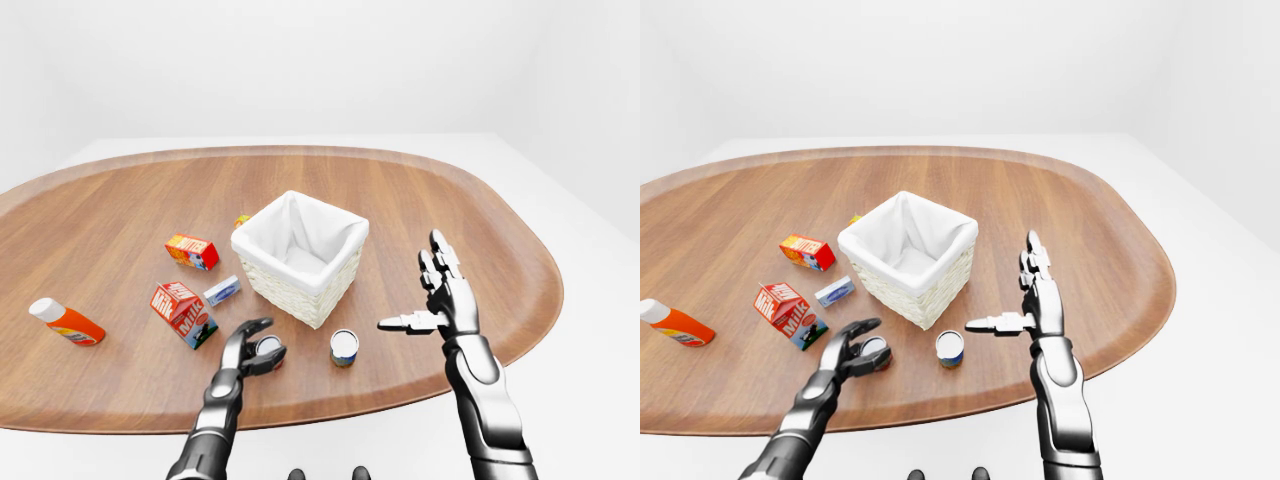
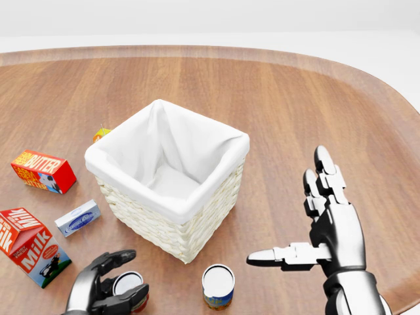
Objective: Pick up the tomato sauce, and put it in the basket.
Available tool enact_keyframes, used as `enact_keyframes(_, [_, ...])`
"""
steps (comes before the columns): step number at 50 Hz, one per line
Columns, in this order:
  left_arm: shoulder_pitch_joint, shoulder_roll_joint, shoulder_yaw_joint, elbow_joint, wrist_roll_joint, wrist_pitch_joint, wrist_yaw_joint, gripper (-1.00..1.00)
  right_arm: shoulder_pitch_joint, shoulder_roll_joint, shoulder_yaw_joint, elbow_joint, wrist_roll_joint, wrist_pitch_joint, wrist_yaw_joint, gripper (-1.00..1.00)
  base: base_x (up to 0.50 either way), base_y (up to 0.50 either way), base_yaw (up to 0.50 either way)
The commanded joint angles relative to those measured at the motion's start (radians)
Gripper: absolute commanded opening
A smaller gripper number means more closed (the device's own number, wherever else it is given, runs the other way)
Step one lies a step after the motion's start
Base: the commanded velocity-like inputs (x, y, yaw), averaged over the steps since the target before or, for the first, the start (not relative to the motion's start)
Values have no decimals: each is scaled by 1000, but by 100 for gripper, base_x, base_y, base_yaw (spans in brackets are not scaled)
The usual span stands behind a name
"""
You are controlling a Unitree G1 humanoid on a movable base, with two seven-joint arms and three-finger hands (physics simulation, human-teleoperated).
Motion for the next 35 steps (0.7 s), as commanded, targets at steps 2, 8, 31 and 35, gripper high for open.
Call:
enact_keyframes(2, [-15,0,4,77,-15,0,-14,-100,2,1,2,-2,-1,0,-1,100,0,0,0])
enact_keyframes(8, [-20,1,2,89,-13,0,-11,-100,6,3,5,-8,-2,0,-2,100,0,0,0])
enact_keyframes(31, [106,-9,-2,-265,-7,0,-18,-95,9,3,3,-19,0,0,0,100,0,0,0])
enact_keyframes(35, [156,-16,0,-400,-8,0,-36,-99,8,2,1,-20,1,0,0,100,0,0,0])
